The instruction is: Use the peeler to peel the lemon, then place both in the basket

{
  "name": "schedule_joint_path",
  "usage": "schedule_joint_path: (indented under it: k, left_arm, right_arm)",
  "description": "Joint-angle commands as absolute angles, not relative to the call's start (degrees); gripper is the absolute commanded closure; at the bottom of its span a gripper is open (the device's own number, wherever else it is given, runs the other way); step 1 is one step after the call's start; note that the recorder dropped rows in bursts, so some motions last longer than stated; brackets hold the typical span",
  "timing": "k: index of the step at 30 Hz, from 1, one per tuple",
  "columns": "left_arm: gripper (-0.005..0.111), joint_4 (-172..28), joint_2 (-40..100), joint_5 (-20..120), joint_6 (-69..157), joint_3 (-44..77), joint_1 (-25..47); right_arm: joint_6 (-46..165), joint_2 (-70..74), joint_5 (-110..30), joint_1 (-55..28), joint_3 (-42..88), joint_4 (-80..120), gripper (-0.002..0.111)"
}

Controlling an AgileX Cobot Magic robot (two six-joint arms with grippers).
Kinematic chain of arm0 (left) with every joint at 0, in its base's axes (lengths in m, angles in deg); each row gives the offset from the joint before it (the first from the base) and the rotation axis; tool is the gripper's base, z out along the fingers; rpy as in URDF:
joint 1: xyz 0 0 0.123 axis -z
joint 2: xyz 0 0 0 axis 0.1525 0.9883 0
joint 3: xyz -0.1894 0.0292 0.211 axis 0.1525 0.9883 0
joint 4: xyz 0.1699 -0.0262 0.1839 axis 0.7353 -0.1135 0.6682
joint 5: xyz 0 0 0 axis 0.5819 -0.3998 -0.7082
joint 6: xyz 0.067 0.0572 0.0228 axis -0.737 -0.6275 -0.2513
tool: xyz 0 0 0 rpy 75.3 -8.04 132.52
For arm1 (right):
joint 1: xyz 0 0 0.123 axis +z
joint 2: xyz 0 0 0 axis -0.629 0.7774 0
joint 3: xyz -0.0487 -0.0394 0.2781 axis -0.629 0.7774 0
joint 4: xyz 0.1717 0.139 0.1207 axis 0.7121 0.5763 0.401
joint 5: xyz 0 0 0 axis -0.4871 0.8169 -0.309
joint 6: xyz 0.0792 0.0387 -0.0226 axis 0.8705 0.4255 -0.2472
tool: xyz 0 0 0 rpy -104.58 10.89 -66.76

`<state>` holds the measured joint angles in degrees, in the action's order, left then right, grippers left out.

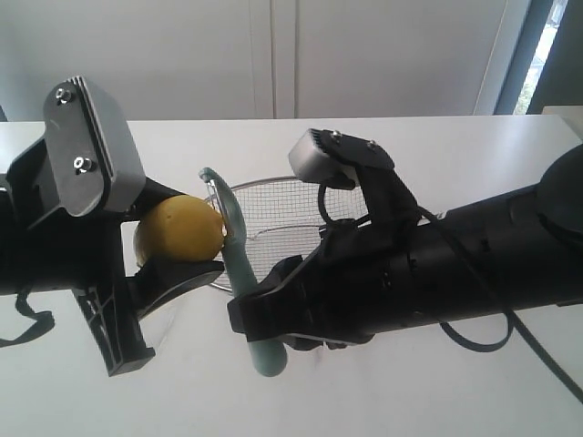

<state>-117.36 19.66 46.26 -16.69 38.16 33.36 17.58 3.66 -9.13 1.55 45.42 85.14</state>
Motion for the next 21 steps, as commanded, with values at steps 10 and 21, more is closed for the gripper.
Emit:
schedule_joint_path:
  k: [10,21]
  left_arm:
    - [0.107,-118.12,19.44,46.1,-16.7,38.42,33.82]
    - [0.107,-118.12,19.44,46.1,-16.7,38.42,33.82]
  right_arm:
    - [16.85,1.15,-9.49,1.67,45.68,84.18,0.108]
    - [17.78,-6.23,-9.89,1.67,45.68,83.5,0.108]
